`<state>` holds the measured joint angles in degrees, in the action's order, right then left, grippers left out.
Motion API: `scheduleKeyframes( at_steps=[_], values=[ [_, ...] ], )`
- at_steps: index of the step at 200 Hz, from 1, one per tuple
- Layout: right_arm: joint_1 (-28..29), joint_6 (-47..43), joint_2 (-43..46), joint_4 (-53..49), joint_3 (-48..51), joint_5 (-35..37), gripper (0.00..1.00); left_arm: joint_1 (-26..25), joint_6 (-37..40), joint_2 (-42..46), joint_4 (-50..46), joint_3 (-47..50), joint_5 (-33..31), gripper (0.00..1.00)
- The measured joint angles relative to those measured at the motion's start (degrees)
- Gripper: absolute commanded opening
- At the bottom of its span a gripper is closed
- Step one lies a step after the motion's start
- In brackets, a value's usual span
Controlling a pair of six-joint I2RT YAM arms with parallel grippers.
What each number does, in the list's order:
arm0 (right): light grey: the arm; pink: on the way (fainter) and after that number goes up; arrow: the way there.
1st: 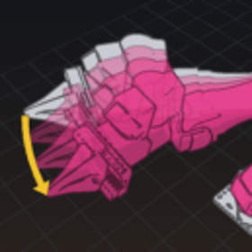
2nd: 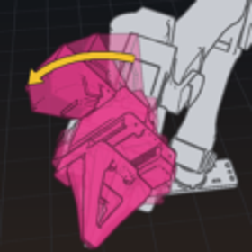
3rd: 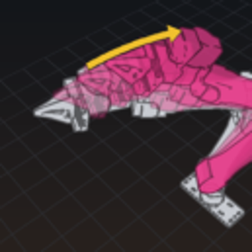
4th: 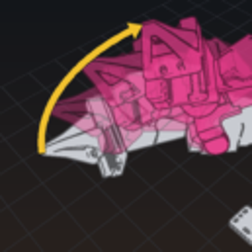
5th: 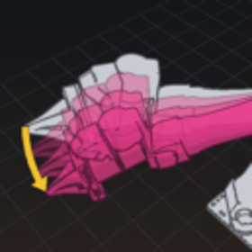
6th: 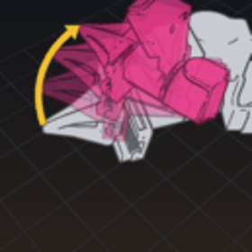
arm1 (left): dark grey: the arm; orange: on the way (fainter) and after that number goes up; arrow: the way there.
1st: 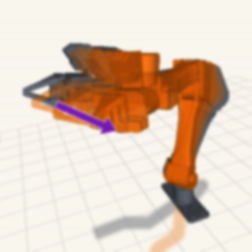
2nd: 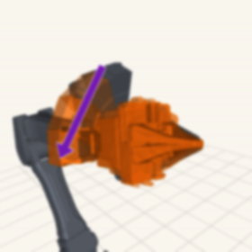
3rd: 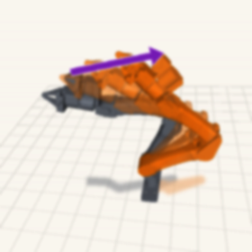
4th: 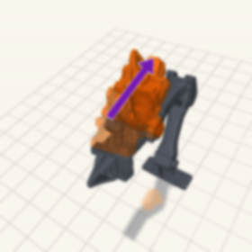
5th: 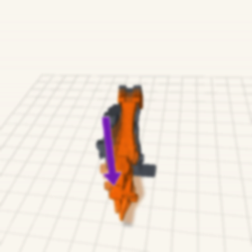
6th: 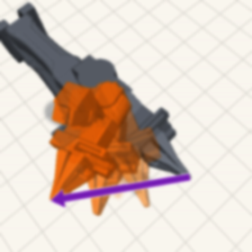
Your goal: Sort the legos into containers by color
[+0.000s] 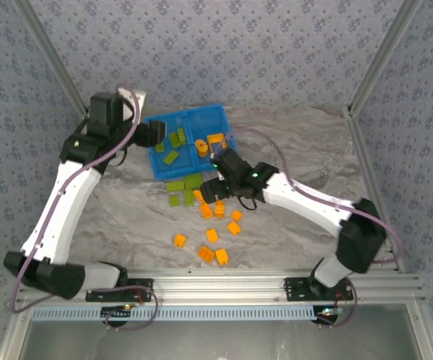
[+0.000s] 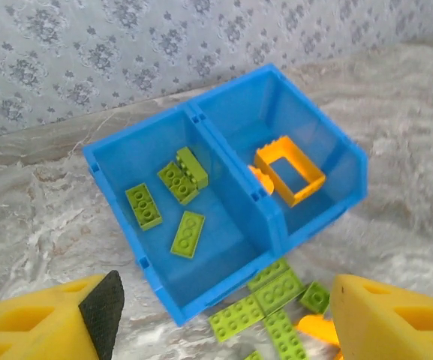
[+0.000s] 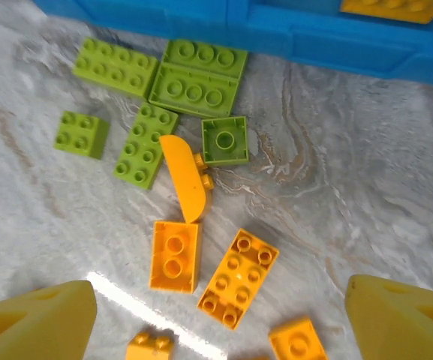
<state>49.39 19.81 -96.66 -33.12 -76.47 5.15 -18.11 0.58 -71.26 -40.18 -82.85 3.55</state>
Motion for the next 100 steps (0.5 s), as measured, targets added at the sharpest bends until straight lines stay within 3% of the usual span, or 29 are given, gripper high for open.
scheduleKeyframes(
  at_steps=[36,100],
  values=[
    [0.0,-0.8,-10.1,1.0,-3.4,-2.8,0.79,0.0,5.6,2.9,4.9,12.3,2.5,0.99],
    [0.4,-0.9,-18.3,2.7,-7.5,-4.2,0.59,0.0,6.4,-0.6,7.1,14.6,4.8,0.99]
  ],
)
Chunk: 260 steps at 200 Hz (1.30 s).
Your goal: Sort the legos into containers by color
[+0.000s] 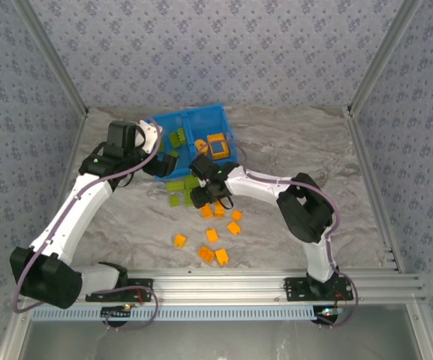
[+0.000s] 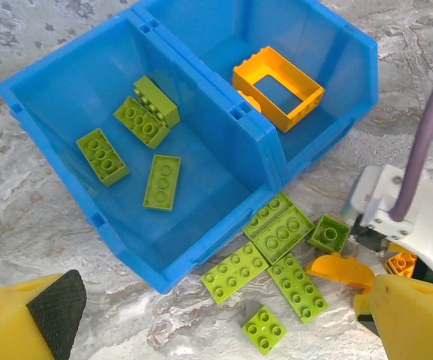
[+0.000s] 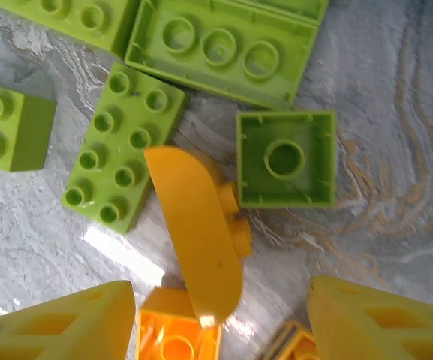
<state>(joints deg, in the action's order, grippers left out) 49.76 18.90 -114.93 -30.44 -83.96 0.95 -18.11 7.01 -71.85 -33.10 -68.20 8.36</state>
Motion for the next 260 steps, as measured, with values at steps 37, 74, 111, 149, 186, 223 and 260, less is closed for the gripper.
scheduleKeyframes(
  at_steps=[37,74,111,149,186,223,260],
  values=[
    [0.9,0.1,-4.4,0.9,-3.2,0.2,0.47,0.0,0.0,-0.2,0.5,0.1,0.0,0.99],
    [1.4,0.0,-5.5,0.7,-3.9,1.0,0.30,0.0,0.0,-0.2,0.9,0.1,-0.1,0.99],
    [2.3,-0.3,-4.0,0.7,-2.9,2.9,0.21,0.0,0.0,0.3,1.4,0.5,-0.5,0.99],
    [2.9,-0.3,5.4,0.4,0.2,4.2,0.21,-0.3,0.0,3.9,3.5,3.3,-1.9,0.99],
    [0.0,0.1,15.7,1.9,-1.6,7.5,0.22,-1.0,1.0,9.4,6.5,6.9,-2.8,0.99],
    [-7.9,-0.4,9.6,2.4,-13.5,10.6,0.23,-3.5,4.3,13.1,8.4,8.5,-5.9,0.99],
    [-13.1,-1.7,-7.8,0.2,-31.8,11.8,0.23,-4.2,6.6,14.5,9.6,10.1,-7.6,0.99]
  ],
)
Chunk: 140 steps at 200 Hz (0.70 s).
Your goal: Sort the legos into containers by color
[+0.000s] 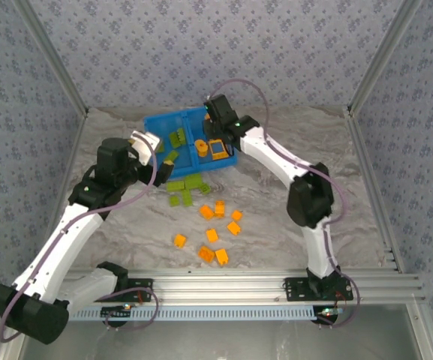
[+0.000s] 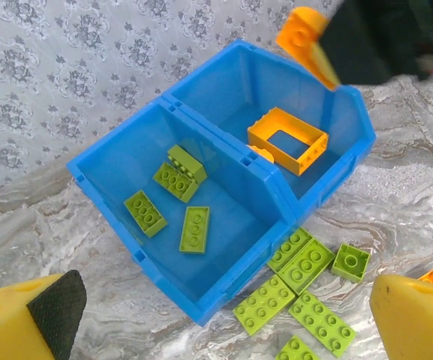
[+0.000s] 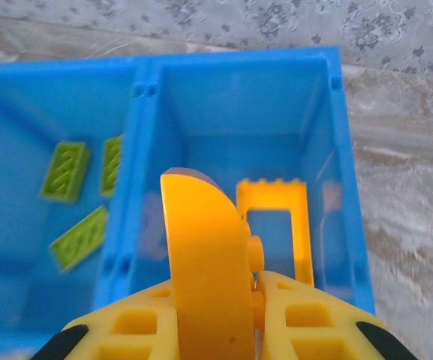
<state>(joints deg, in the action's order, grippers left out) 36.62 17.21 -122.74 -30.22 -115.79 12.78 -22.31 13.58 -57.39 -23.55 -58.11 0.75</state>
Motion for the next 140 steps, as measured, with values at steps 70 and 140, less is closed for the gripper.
scheduleKeyframes(
  at_steps=[70,140],
  values=[
    [-0.9,0.0,-19.7,-12.2,-17.6,3.1,0.33,-1.4,2.9,0.1,0.7,1.8,0.0,0.99],
    [-0.3,0.7,-17.7,-15.4,-17.1,3.6,0.44,-1.7,2.9,-0.2,0.9,1.8,0.0,0.99]
  ],
)
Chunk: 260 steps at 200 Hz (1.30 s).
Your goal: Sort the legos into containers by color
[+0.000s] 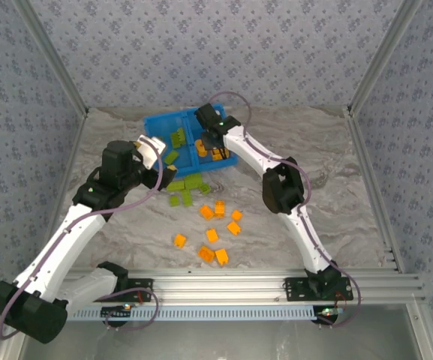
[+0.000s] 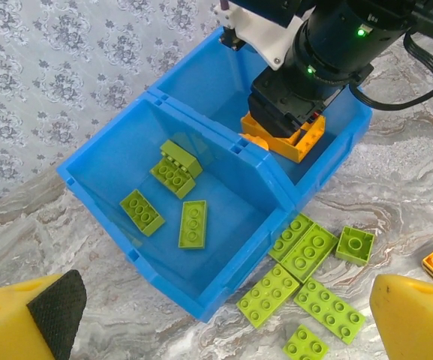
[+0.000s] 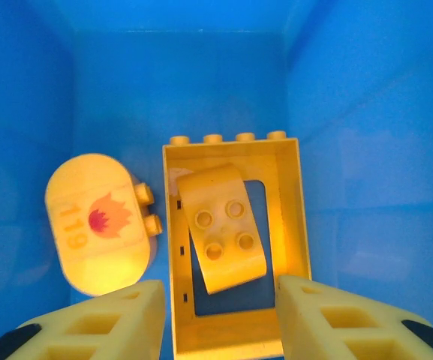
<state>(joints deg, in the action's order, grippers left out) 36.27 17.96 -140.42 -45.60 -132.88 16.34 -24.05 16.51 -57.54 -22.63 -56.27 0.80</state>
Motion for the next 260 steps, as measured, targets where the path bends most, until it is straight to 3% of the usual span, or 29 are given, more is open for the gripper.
scheduleKeyframes(
  at_steps=[24,73,96,115,125,219,260],
  values=[
    [1.2,0.0,10.9,2.8,13.1,0.5,0.45,-0.4,0.4,0.0,0.0,0.0,1.0,0.99],
    [5.6,2.2,45.5,9.6,46.9,0.4,0.52,-2.1,2.5,0.0,-0.1,0.0,6.1,0.99],
    [8.1,6.7,52.7,10.3,55.5,-1.9,0.55,-2.6,3.0,0.0,-0.1,0.0,7.4,0.99],
    [10.3,10.7,52.3,11.1,60.4,-4.4,0.71,-2.6,3.4,-0.3,-0.1,0.0,8.0,0.99],
    [11.2,13.5,51.1,11.4,62.5,-5.8,0.74,-2.6,3.7,-0.6,-0.3,0.0,8.5,0.99],
    [12.2,22.7,32.2,12.9,59.3,-8.0,0.58,-2.8,8.1,-0.7,-2.8,0.0,13.0,0.99],
    [12.3,24.3,31.0,13.0,58.7,-8.6,0.60,-2.8,8.1,-0.9,-2.9,0.0,13.0,0.99]
  ],
)
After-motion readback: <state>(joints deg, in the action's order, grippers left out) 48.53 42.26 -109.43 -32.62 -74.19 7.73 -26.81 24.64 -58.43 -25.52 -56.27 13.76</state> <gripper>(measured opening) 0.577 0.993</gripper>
